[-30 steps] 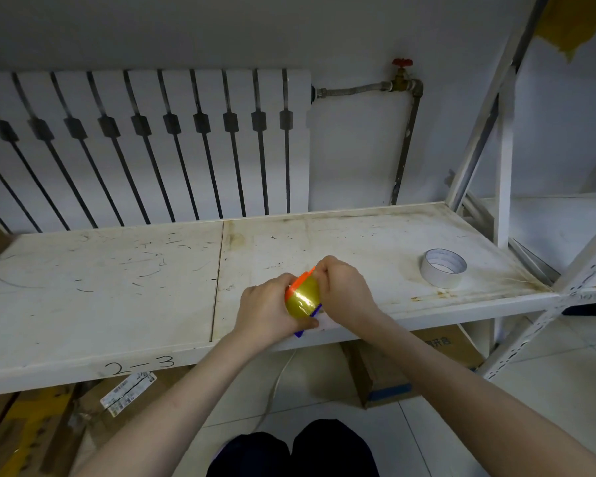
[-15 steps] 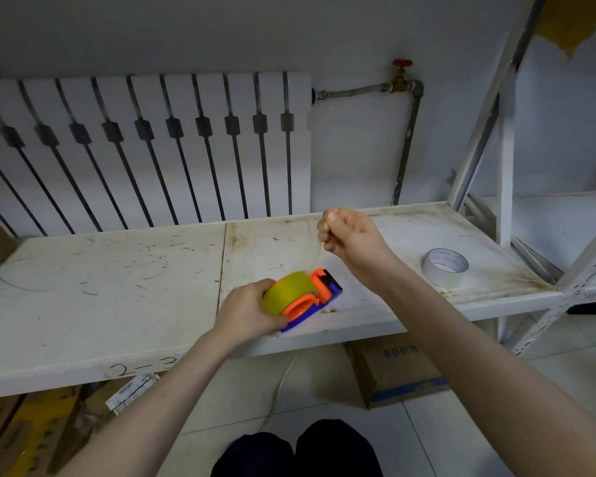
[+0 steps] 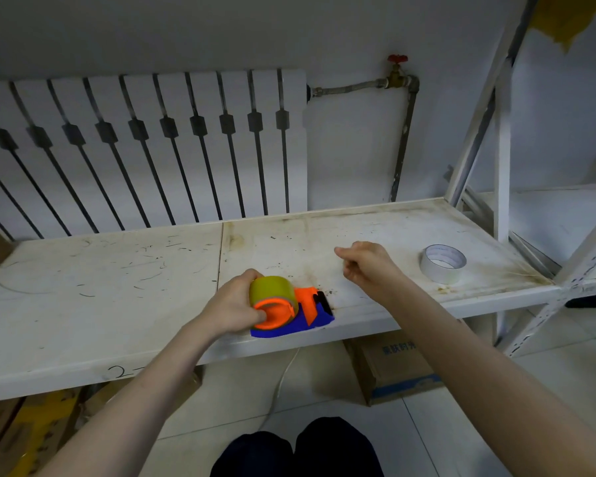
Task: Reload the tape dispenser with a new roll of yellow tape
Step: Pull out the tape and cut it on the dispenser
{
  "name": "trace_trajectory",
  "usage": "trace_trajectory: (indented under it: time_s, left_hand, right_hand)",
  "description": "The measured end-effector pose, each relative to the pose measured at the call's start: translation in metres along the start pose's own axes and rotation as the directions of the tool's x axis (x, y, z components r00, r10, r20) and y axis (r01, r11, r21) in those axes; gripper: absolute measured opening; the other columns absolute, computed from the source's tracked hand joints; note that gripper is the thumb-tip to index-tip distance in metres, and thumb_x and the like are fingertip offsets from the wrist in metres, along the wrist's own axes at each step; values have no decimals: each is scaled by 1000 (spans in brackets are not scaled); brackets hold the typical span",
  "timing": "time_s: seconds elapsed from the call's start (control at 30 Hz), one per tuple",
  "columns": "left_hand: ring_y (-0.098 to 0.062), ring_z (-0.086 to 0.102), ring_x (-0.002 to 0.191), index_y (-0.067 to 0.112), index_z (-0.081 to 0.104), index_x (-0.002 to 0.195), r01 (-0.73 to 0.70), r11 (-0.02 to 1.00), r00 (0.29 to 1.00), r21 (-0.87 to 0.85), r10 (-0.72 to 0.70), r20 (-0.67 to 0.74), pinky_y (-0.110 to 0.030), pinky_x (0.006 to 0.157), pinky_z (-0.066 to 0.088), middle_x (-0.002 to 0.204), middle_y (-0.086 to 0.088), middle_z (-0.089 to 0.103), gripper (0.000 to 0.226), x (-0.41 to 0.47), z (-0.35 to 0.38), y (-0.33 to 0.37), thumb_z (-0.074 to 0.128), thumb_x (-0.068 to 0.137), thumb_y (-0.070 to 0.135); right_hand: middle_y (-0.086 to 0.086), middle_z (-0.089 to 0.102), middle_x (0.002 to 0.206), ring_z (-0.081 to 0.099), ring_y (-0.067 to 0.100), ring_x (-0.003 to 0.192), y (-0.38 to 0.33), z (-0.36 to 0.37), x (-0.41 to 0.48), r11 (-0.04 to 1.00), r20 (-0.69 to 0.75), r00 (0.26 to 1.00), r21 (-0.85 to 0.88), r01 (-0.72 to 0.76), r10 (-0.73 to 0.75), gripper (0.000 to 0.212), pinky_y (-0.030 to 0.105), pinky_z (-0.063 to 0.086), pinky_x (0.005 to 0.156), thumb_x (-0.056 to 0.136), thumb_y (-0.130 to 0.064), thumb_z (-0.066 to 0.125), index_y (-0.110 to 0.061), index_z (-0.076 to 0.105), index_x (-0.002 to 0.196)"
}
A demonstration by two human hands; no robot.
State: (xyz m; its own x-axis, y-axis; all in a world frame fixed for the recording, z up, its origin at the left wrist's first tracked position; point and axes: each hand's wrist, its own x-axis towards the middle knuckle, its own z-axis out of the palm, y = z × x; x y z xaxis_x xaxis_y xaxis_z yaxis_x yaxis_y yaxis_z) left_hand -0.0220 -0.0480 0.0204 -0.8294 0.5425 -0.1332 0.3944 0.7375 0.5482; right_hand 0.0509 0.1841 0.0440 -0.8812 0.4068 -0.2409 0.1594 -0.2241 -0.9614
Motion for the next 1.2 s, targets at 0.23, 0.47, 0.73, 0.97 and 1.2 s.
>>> trace_trajectory:
  time_s: [0.23,0.47,0.73,0.97,1.2]
  left_hand:
    - [-23,54,115,24,54,126,-100,964,992,246,116,-55,-42,96,46,128,-1,56,70,8,-1,35,73,66,54]
    - [-24,56,107,26,61,112,-70,937,994,342,95,-56,-40,88,50,120,1,62,54,11,-2,45,74,65,49]
    - [-20,53,115,26,60,110,-63,875,998,481,59,24,-49,109,28,116,4,62,61,14,-5,52,71,61,61]
    - [-21,58,103,30,64,108,-69,902,997,427,74,4,-42,93,46,111,7,65,68,9,-15,40,72,53,68]
    - [-21,58,103,29,63,113,-50,900,999,434,41,29,-38,85,51,115,5,64,65,11,-28,37,74,58,62]
  right_hand:
    - [4,42,73,47,14,64,10,4,-4,988,-131,984,-110,108,-123,30,22,49,64,84,3,59,-16,39,73]
    - [2,50,73,55,13,69,-4,7,-18,931,-119,932,-181,318,-341,38,22,52,70,84,2,60,-15,37,108]
    - [1,51,72,55,10,65,-37,44,-53,804,67,809,-85,588,-584,39,17,53,62,84,6,58,-13,38,110]
    - [0,51,71,55,11,66,-33,17,-41,870,-67,868,-67,489,-493,41,18,53,62,82,6,60,-13,39,111]
    - [5,55,82,58,15,77,6,-14,-19,961,-223,938,8,276,-267,44,27,54,73,80,6,63,-14,40,112]
